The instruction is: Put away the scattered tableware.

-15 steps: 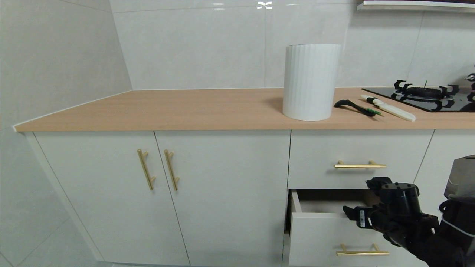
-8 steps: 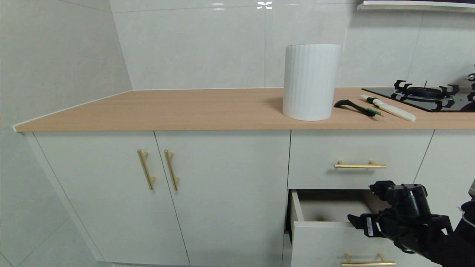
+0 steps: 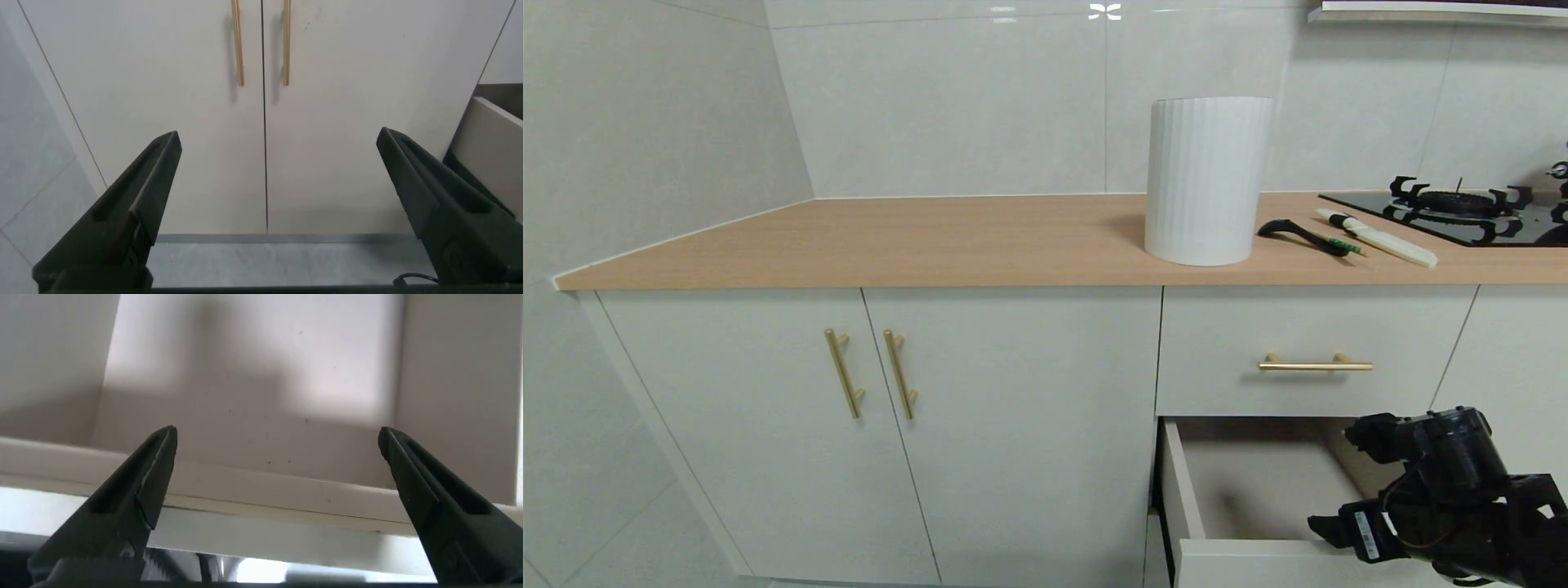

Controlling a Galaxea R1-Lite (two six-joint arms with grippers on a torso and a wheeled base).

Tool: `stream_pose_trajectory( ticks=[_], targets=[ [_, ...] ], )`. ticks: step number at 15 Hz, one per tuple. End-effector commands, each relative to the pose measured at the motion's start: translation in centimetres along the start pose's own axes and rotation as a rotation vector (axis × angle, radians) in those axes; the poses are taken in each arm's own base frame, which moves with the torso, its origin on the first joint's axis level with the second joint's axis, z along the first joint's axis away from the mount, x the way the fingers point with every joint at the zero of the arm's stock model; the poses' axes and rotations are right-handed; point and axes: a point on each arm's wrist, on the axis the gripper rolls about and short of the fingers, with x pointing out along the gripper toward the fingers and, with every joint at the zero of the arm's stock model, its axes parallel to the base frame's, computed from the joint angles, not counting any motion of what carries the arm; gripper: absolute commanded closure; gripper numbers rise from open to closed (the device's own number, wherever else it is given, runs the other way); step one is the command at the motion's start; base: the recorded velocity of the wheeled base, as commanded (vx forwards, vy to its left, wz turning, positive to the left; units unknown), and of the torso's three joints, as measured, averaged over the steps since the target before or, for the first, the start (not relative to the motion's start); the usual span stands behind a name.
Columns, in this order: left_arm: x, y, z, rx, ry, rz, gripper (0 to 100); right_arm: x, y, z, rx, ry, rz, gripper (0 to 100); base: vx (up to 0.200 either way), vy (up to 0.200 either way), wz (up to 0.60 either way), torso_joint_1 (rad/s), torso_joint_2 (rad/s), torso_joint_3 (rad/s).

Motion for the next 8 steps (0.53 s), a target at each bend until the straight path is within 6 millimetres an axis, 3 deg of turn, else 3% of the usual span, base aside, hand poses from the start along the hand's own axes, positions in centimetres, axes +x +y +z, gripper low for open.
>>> stream_pose_trajectory(
  ticks=[1,8],
  targets=[
    [0.0,0.0,0.0,0.000,0.000,0.001,0,-1.1,0.3,0.2,-0.012,-0.018,0.015,0,0.000,0.000,0.00,0.000,0.00,0.000],
    [0.0,0.0,0.0,0.000,0.000,0.001,0,-3.7,0.6,-2.0,-0.228,0.164,0.042,0,0.000,0.000,0.00,0.000,0.00,0.000]
  ],
)
